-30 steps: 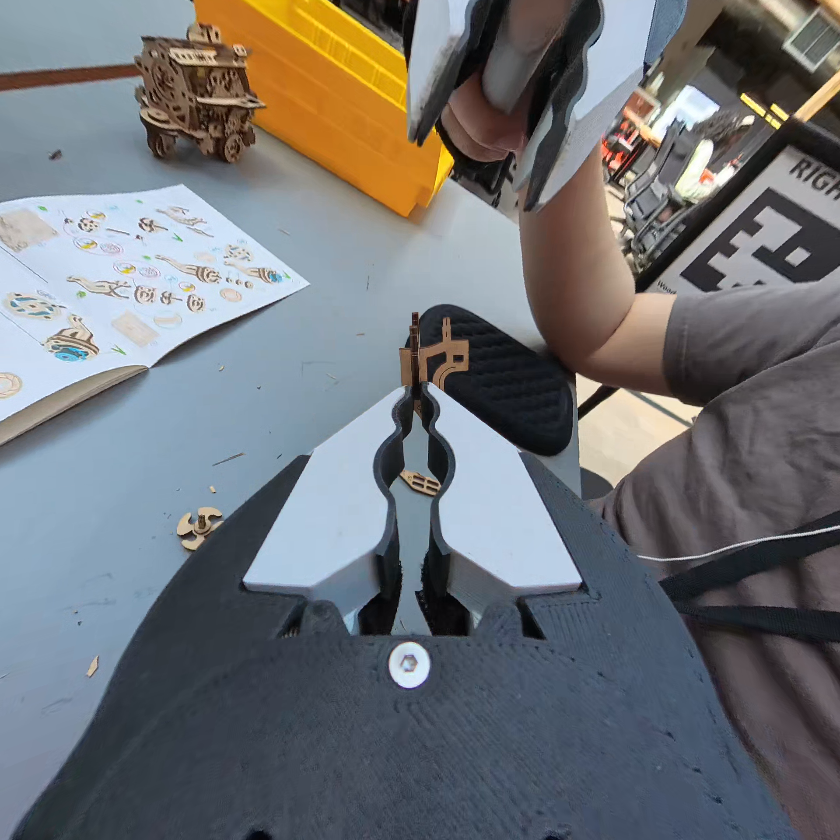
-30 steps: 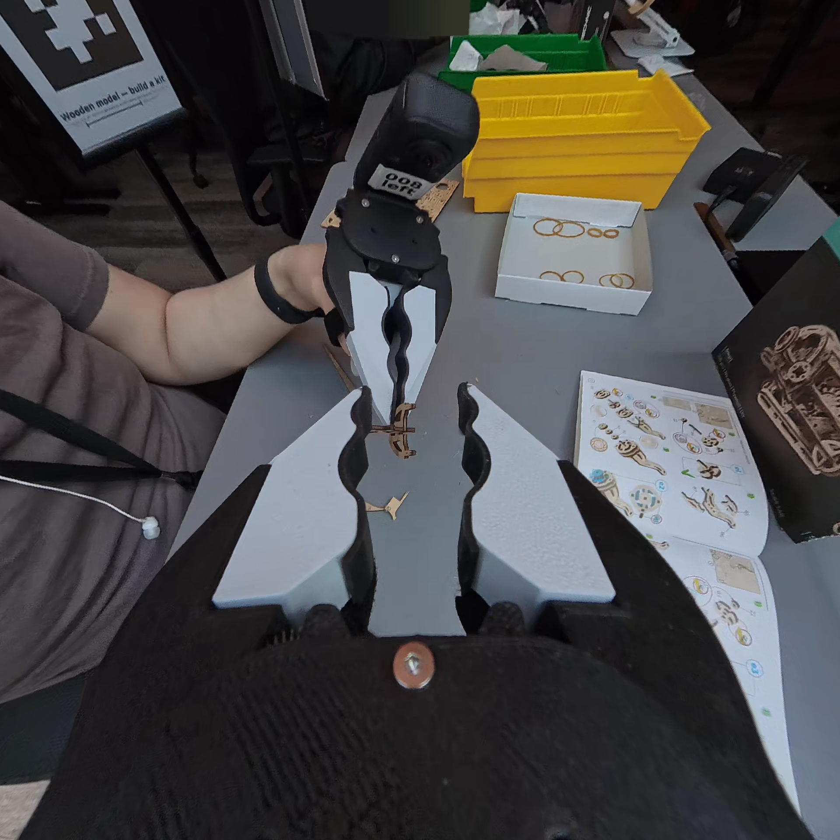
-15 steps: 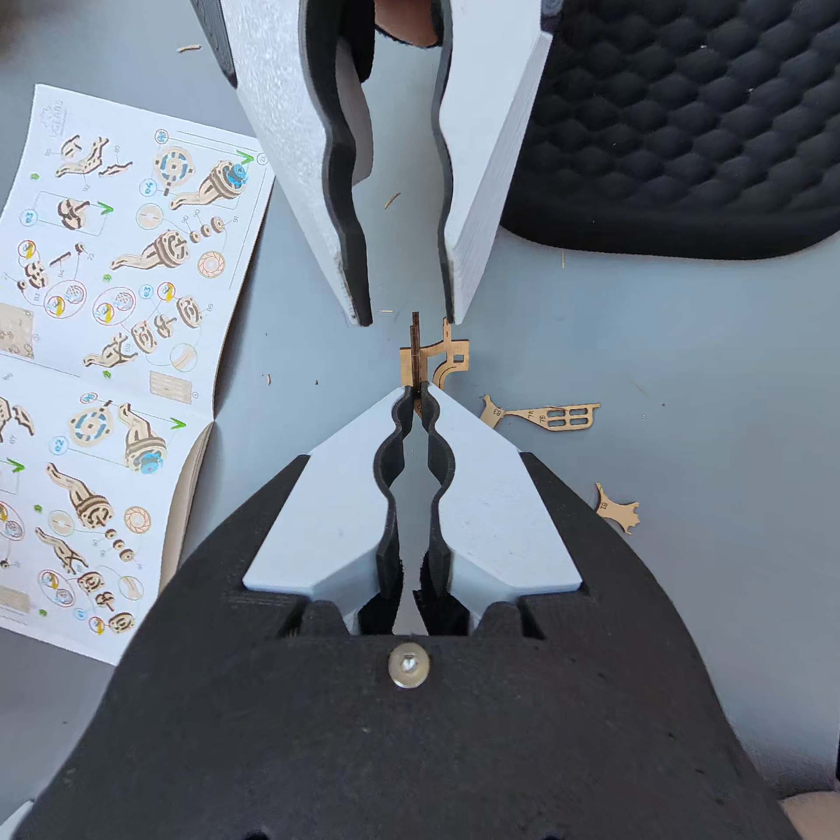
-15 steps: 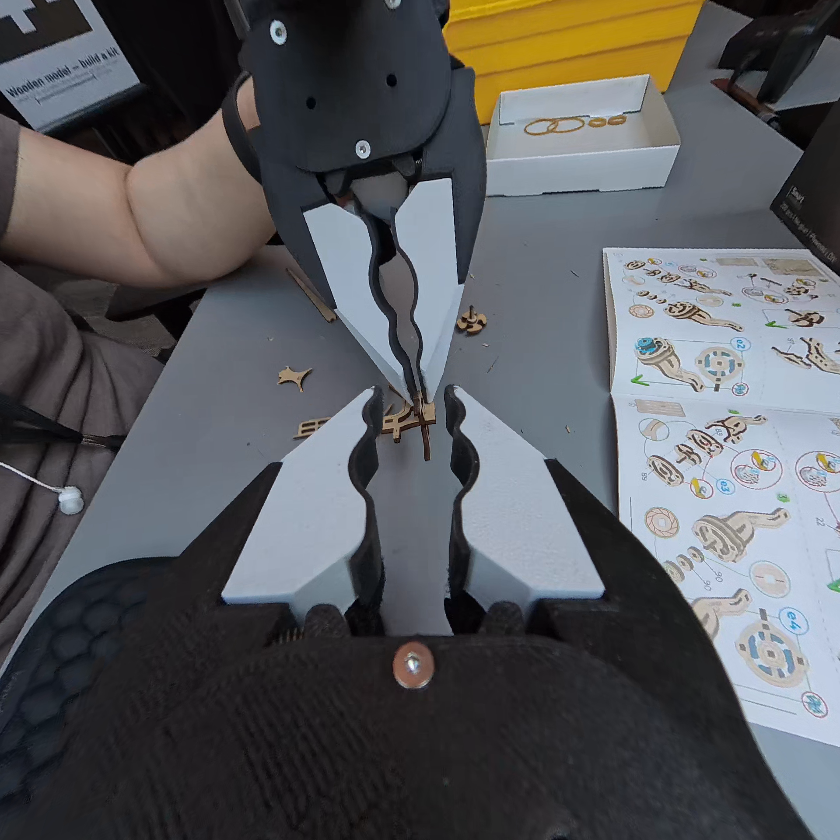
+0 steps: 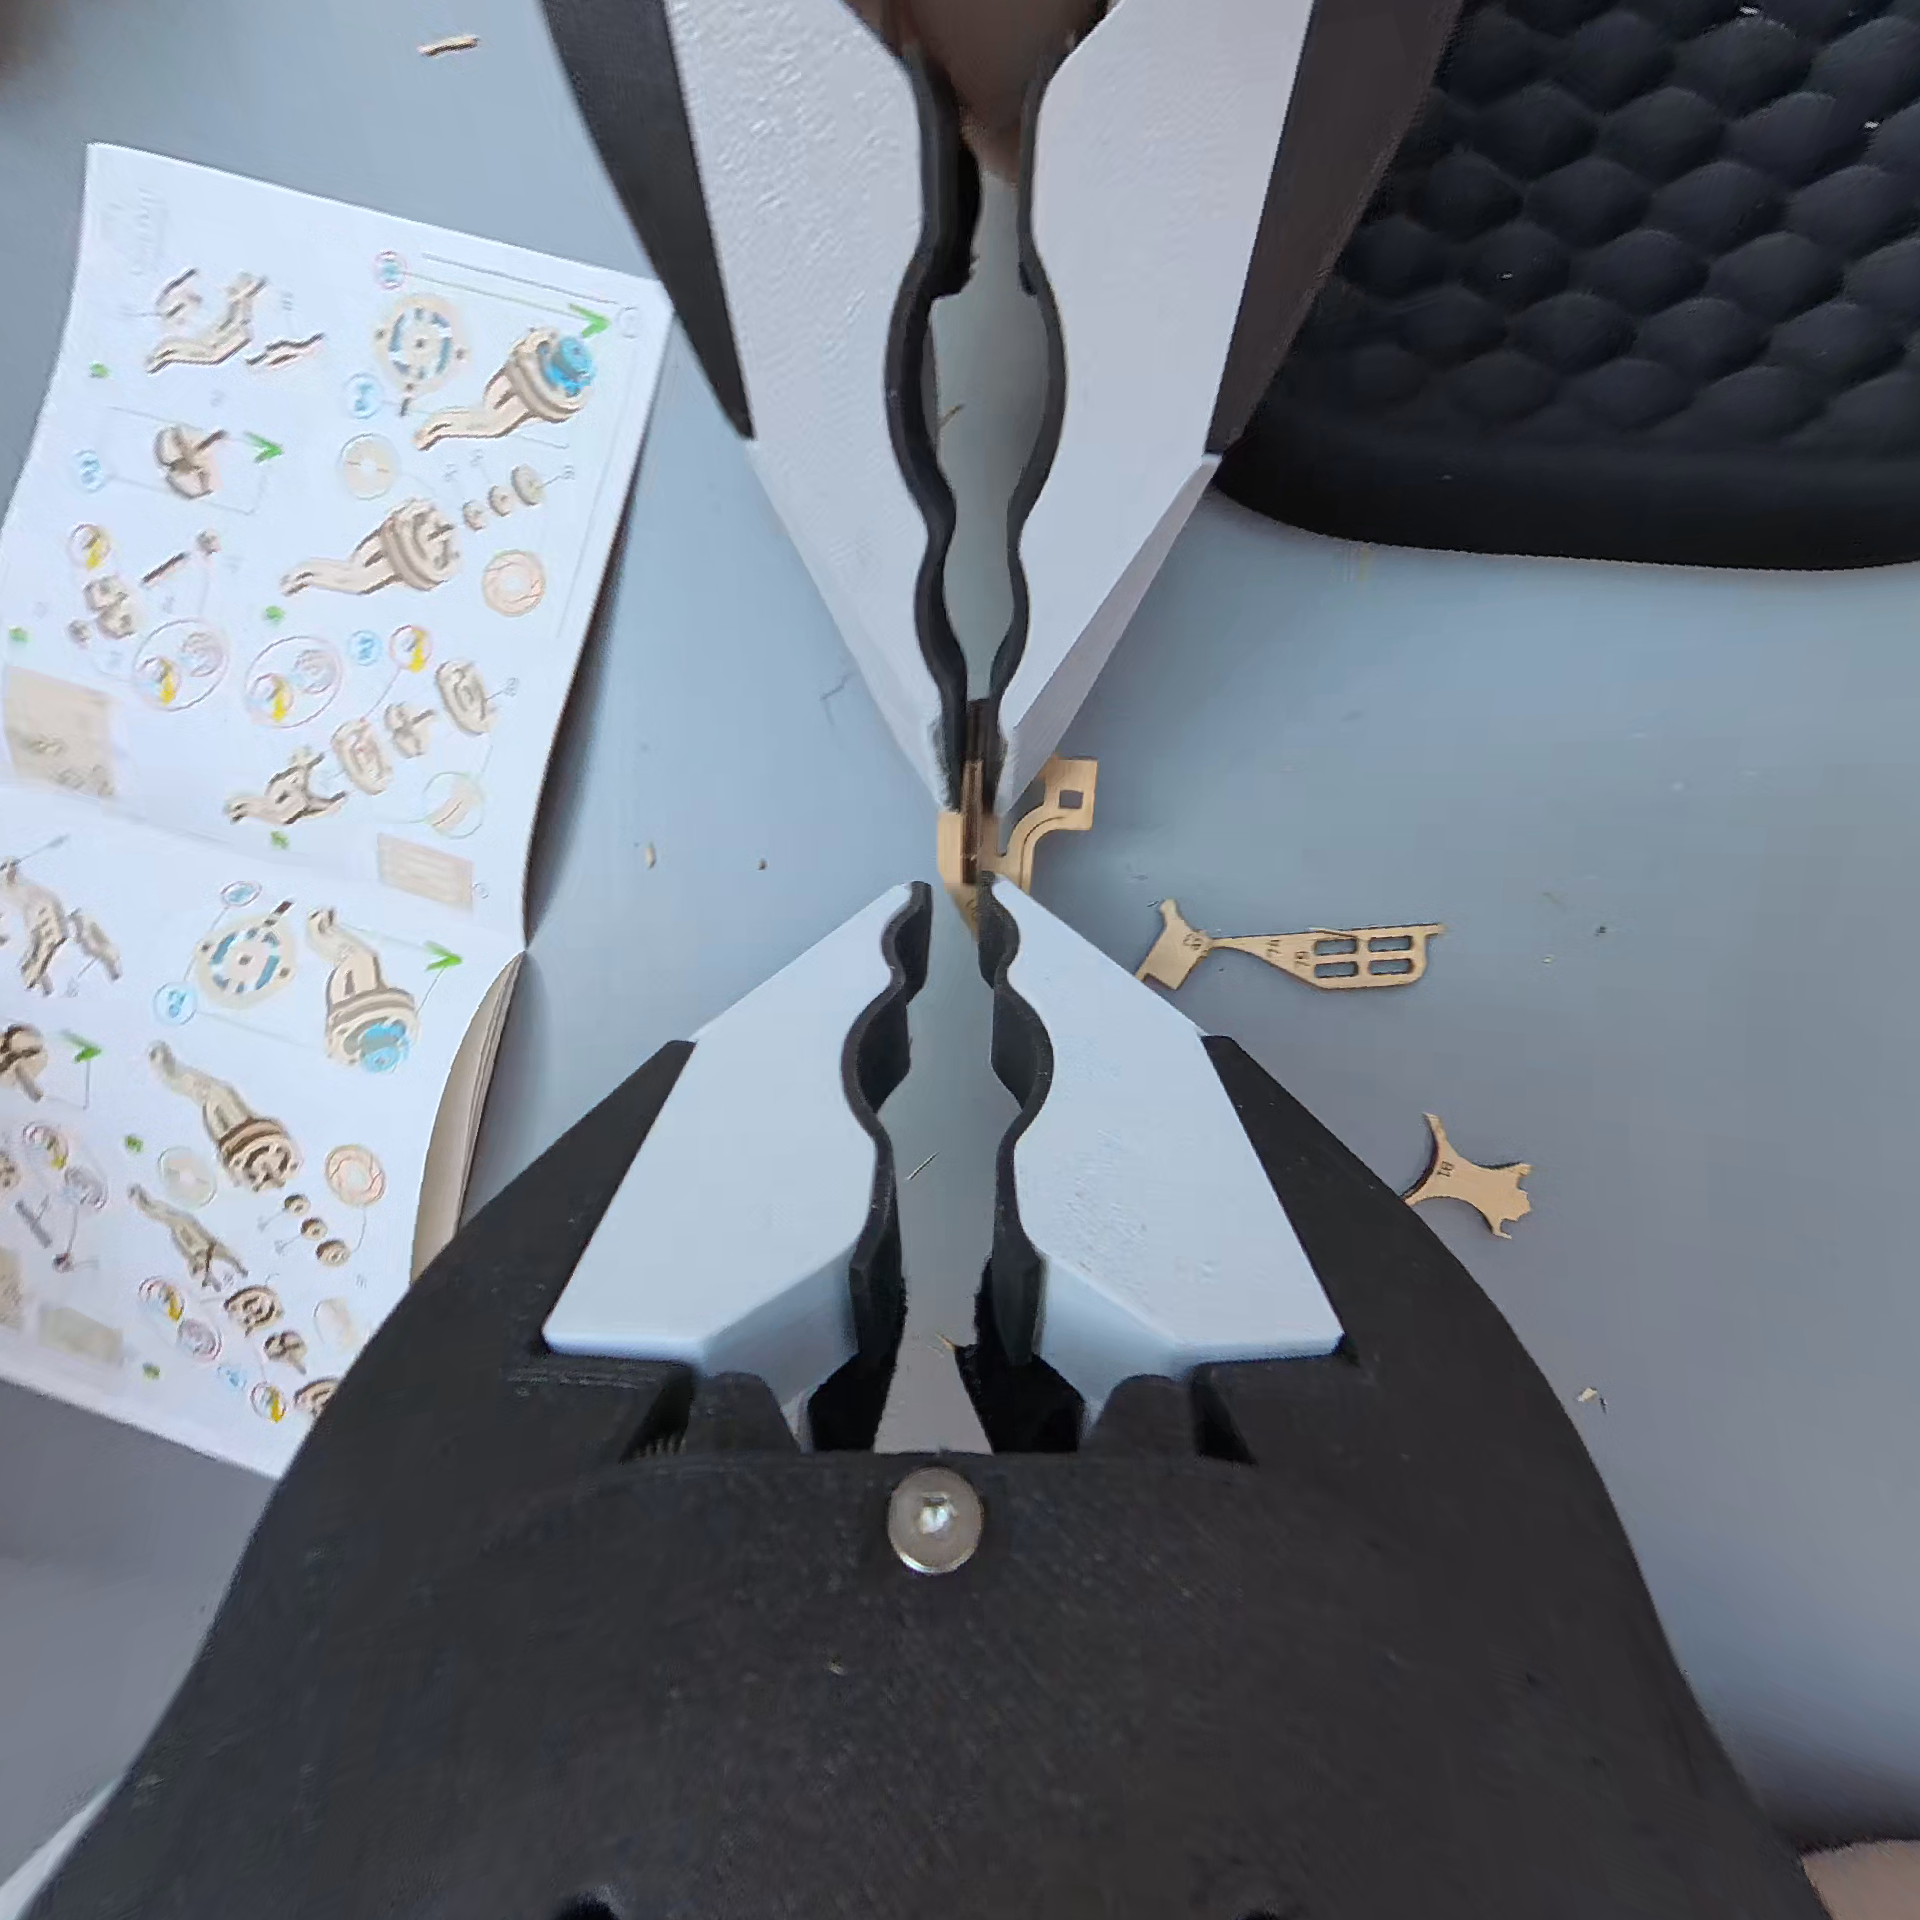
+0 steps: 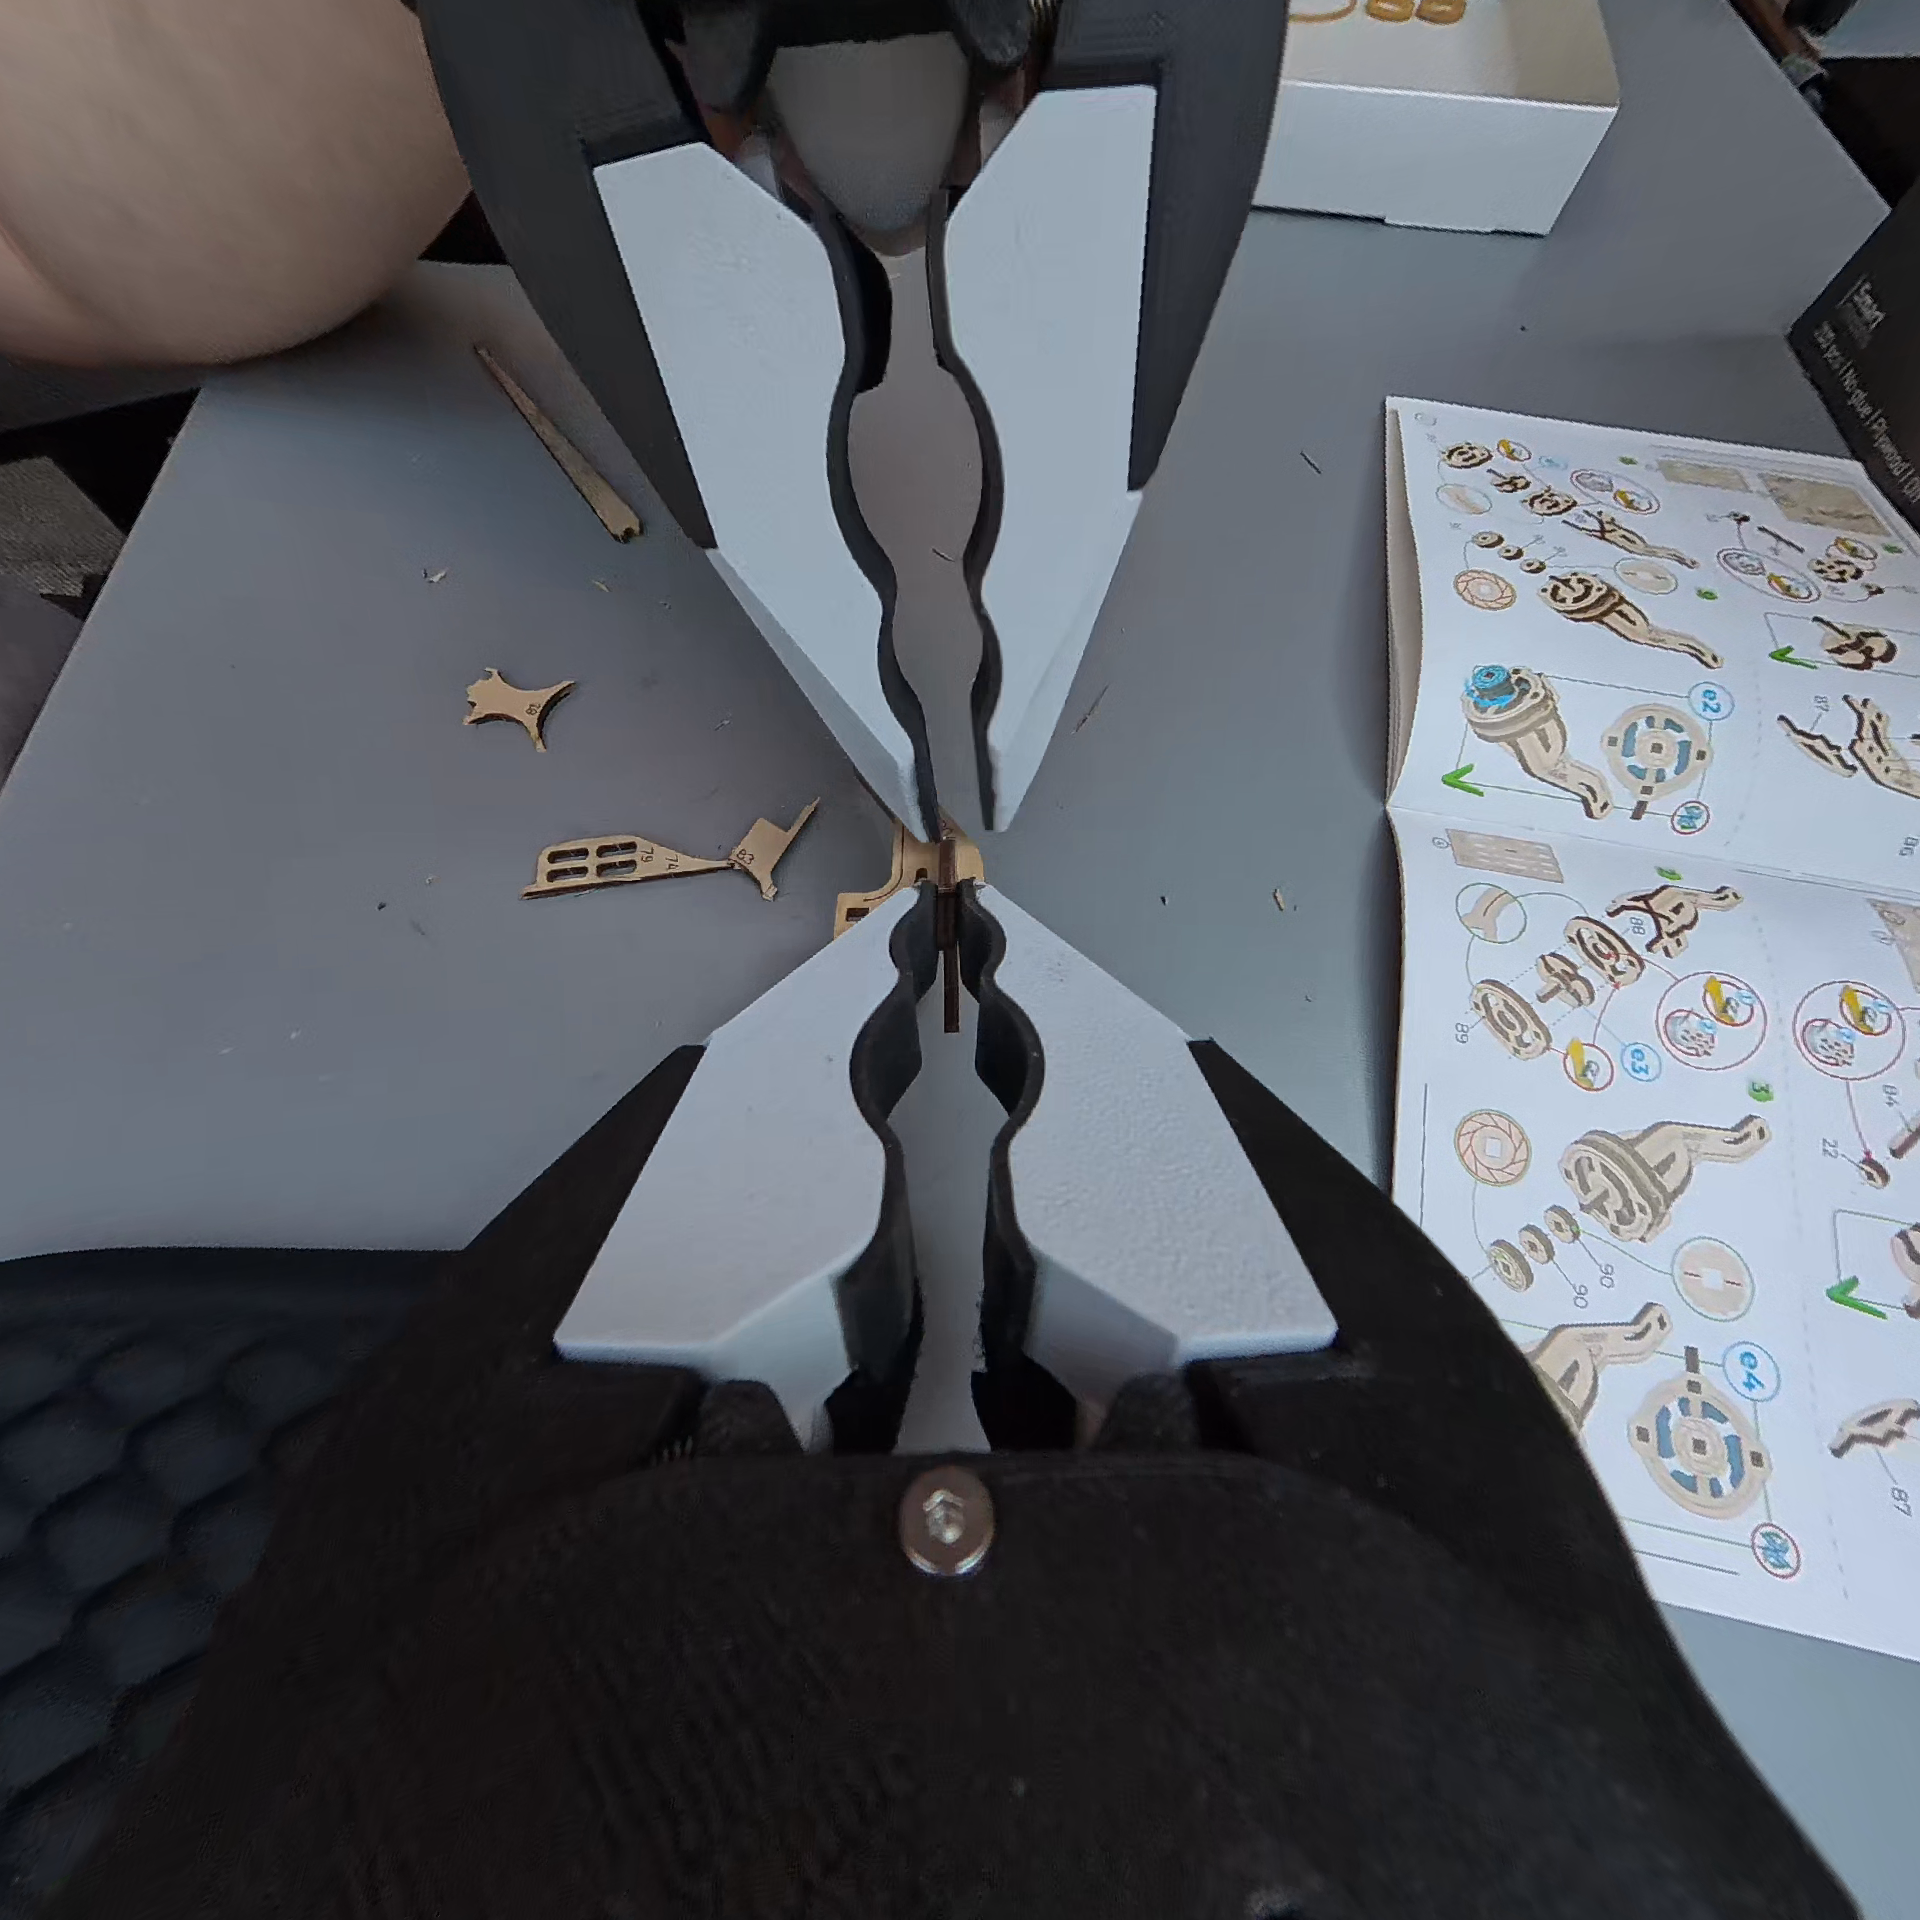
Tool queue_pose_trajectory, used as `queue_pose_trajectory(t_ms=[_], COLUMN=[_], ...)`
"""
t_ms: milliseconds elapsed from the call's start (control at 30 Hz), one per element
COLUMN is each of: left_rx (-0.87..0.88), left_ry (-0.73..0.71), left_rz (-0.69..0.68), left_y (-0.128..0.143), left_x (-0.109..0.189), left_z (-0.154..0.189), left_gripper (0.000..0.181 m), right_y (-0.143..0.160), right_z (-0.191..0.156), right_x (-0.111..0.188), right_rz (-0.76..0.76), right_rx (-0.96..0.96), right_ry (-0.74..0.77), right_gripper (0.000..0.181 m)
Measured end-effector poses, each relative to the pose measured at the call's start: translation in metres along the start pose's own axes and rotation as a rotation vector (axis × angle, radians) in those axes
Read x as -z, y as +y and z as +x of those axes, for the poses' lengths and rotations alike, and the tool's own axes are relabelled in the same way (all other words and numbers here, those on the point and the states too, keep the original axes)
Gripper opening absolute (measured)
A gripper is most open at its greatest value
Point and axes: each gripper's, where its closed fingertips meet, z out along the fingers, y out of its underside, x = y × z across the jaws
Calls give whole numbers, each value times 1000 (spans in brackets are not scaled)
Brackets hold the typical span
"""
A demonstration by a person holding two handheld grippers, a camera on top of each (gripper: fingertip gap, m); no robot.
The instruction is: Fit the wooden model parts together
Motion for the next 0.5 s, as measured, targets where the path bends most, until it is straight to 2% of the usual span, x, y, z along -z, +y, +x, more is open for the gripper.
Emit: queue_pose_trajectory(t_ms=[67, 133, 233, 300, 400, 500], left_rx=[61, 153, 316, 416, 633, 817], left_ry=[-44, -19, 88, 204, 313, 552], left_rz=[45, 129, 325, 446, 578, 678], left_y=[7, 10, 7, 1, -1, -8], left_x=[7, 14, 27, 35, 40, 49], left_z=[-10, -12, -10, -6, -21, -21], left_gripper=[21, 31, 39, 45, 38, 29], right_y=[0, -4, -12, -13, -12, -14], right_z=[5, 11, 18, 23, 23, 17], right_x=[3, 8, 15, 17, 17, 16], right_rz=[34, 97, 204, 251, 256, 250], right_rx=[-62, -148, -313, -356, -318, -209], right_ry=[-16, -30, -95, -115, -108, -96], right_gripper=[2, 1, 1, 1, 1, 1])
